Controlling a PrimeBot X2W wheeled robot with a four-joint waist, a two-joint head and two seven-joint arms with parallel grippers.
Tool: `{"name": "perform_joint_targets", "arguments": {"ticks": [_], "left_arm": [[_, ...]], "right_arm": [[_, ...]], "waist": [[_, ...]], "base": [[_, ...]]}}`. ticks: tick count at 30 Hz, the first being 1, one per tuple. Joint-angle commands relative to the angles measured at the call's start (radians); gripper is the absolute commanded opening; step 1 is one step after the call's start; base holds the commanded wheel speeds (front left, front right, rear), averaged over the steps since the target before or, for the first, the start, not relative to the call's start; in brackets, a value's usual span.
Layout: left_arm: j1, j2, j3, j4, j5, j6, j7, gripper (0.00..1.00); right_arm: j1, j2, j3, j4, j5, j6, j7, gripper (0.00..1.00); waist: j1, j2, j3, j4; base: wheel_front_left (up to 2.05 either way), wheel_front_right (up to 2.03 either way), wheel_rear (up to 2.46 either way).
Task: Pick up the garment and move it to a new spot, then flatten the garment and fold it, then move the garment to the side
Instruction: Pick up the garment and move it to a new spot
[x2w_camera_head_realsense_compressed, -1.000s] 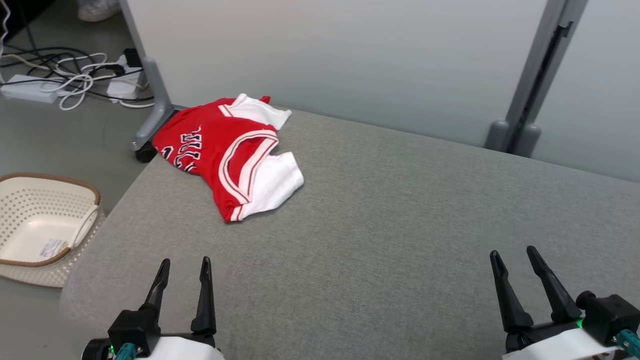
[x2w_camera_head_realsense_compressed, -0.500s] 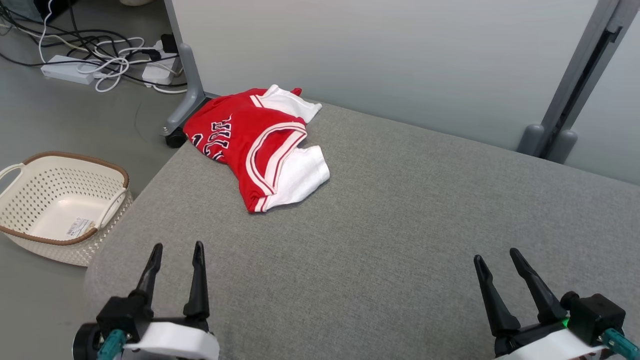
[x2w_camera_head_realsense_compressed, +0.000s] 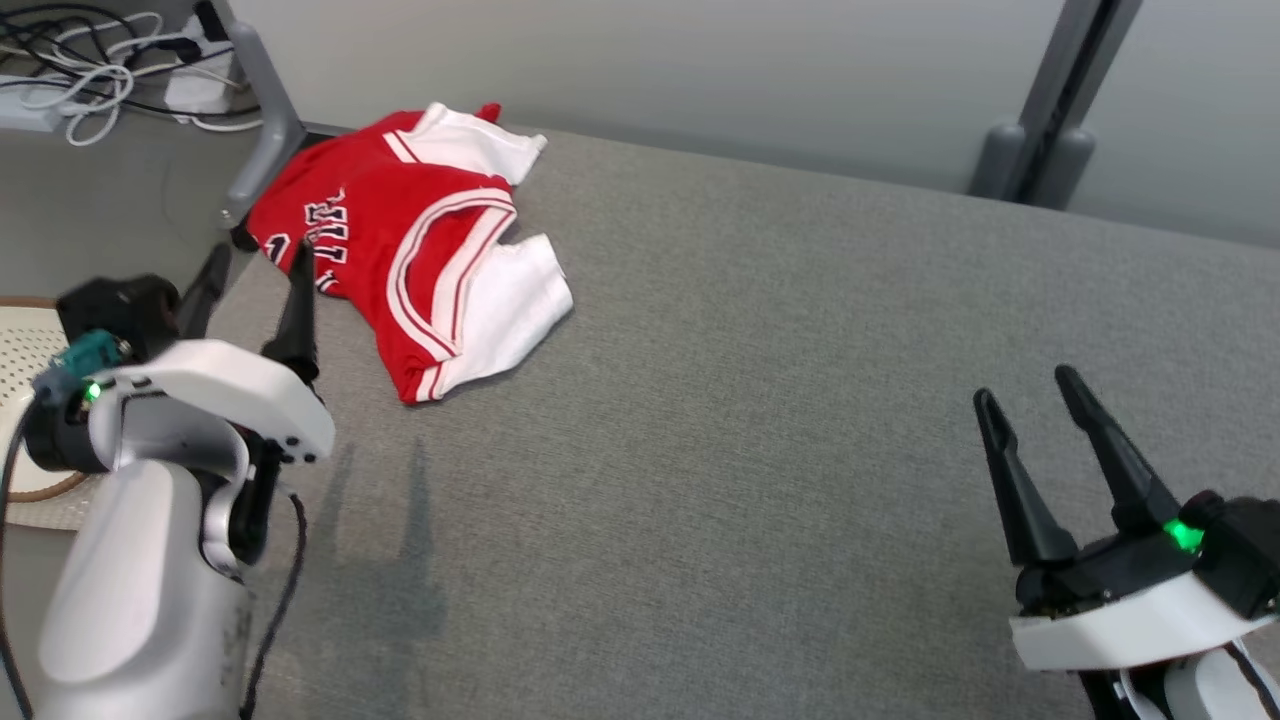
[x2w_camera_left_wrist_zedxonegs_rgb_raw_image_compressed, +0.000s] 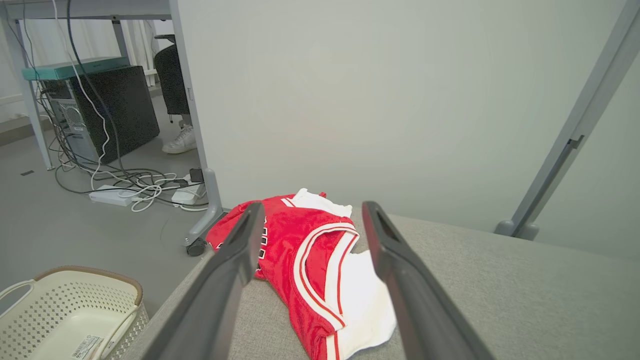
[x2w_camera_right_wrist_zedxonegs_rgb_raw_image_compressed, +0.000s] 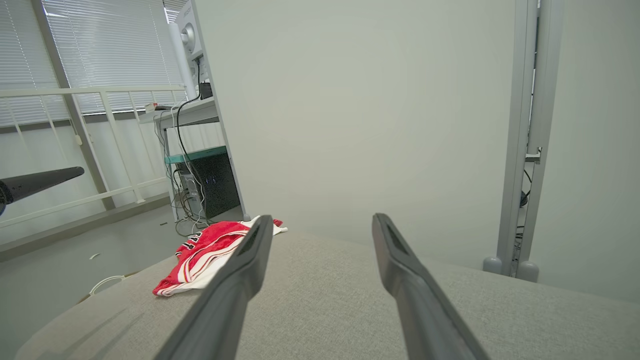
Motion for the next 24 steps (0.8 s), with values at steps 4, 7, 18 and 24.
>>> {"name": "perform_joint_targets", "arguments": {"ticks": [4, 7, 18, 24], "left_arm": [[-0.153, 0.053, 0.033, 0.143, -0.036, -0.012, 0.077, 1.0], [-0.227, 0.091, 0.053, 0.249, -0.055, -0.014, 0.13, 1.0], [-0.379, 0.187, 0.081, 0.58, -0.106, -0.036, 0.309, 1.0], [-0.37, 0.181, 0.054, 0.687, -0.11, -0.043, 0.413, 1.0]], "right_arm": [[-0.086, -0.033, 0.008, -0.069, 0.005, 0.0, -0.005, 1.0], [-0.134, -0.038, 0.012, -0.098, 0.016, 0.0, -0.005, 1.0], [-0.212, -0.05, -0.009, -0.127, 0.045, 0.0, -0.005, 1.0], [-0.214, -0.047, -0.015, -0.122, 0.047, 0.0, -0.005, 1.0]], "waist": [[0.0, 0.0, 0.132, -0.121], [0.0, 0.0, 0.185, -0.172], [0.0, 0.0, 0.322, -0.309], [0.0, 0.0, 0.329, -0.327]], "base": [[0.0, 0.0, 0.0], [0.0, 0.0, 0.0], [0.0, 0.0, 0.0], [0.0, 0.0, 0.0]]}}
